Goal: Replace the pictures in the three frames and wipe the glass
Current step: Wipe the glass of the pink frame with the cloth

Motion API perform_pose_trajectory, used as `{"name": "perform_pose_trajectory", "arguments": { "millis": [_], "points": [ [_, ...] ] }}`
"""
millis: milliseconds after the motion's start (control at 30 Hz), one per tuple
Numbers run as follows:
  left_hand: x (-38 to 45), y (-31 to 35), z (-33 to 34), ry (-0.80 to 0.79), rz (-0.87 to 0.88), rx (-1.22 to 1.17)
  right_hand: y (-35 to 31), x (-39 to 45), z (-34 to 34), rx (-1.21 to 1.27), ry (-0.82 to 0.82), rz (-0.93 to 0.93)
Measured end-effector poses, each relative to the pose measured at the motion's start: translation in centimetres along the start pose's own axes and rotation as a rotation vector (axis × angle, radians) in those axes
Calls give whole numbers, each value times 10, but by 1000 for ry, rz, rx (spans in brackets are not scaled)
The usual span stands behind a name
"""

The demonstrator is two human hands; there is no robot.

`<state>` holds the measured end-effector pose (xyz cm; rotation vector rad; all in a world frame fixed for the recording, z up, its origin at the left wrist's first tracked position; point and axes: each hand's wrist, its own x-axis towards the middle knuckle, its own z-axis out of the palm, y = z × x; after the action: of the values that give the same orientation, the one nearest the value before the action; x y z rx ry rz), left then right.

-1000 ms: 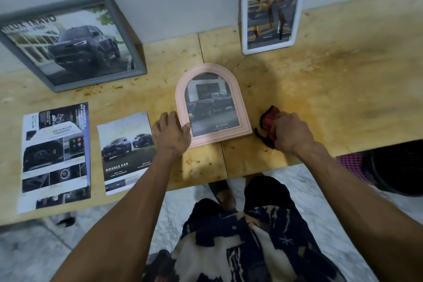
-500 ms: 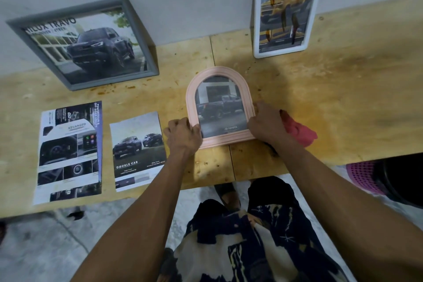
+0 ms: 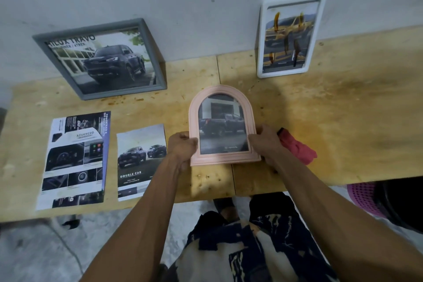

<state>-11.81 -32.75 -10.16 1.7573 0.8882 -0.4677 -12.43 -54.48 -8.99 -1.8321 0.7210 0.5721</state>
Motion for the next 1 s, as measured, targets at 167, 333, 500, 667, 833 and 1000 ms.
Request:
{"name": "perform_pose_trajectory", "arguments": {
  "millis": [167,333,500,667,833,1000],
  "points": [
    [-11,10,-23,-26,71,-99,-21,-14,-6,161,-13,-34],
    [-12,33,-44,-63,158,-145,-51,-22,-13,99,49,-206],
    [-10,67,-50,-89,256,-163,-79,-17,-21,70,63,-281],
    [10,101,-44,-11,335,-128,-105,5,-24,73,102,-330],
    [42,131,-37,47,399,-72,-134,39,-21,26,116,-385],
    [71,149,-21,111,365,-136,-150,73,-14,-31,151,-392]
  ]
}}
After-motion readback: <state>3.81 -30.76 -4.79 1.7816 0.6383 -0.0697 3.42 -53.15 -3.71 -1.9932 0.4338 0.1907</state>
